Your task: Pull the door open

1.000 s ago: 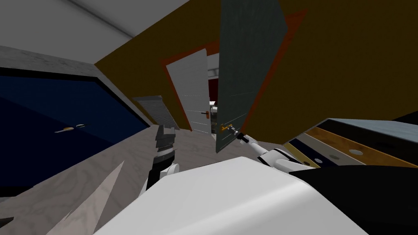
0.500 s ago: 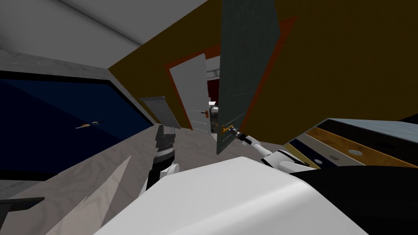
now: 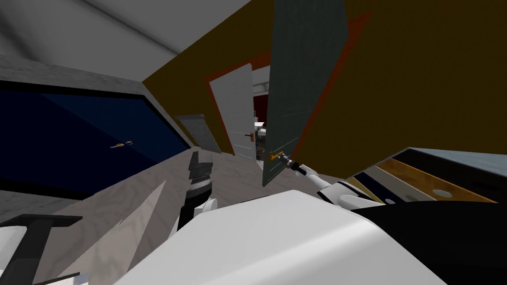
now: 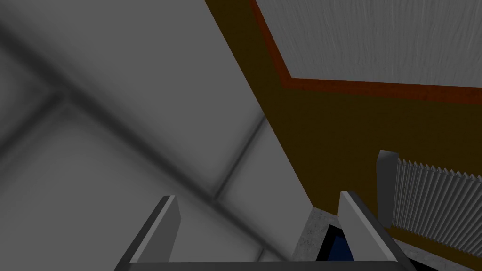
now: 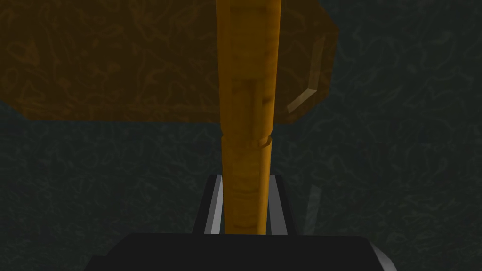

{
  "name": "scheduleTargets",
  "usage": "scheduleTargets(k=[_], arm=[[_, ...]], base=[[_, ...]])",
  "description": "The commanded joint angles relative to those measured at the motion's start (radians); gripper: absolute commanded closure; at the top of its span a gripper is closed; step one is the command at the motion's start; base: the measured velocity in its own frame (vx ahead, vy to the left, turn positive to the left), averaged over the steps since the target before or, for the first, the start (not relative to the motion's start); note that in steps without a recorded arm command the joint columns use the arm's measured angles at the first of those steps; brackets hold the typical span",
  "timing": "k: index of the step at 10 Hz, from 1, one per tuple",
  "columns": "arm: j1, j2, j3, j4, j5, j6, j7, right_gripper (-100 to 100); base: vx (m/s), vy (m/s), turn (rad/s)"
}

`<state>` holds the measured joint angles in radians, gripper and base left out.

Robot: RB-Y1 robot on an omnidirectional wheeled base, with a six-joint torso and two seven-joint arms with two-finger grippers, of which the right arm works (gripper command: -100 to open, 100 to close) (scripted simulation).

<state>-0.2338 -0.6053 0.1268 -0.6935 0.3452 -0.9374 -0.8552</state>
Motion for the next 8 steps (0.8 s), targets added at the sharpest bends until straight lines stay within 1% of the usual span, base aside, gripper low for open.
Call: scheduleTargets(k=[1,2,4,6,8], arm=[[0.009,-0.004,0.007,0.006,0.005,-0.027,-0.005,100],[0.012,-0.010,0.009,0.013,0.007,-0.046,-0.009,100],[0.015,-0.015,0.011,0.020,0.009,-0.065,-0.013,100],[0.019,-0.025,0.015,0.033,0.013,-0.101,-0.020,100],[0.022,-0.031,0.017,0.040,0.016,-0.119,-0.024,100]], base=[[-0.180,-0.101,0.137],[-0.181,-0.143,0.161],[-0.144,-0.136,0.096],[-0.159,-0.143,0.155],[-0.146,-0.133,0.092]])
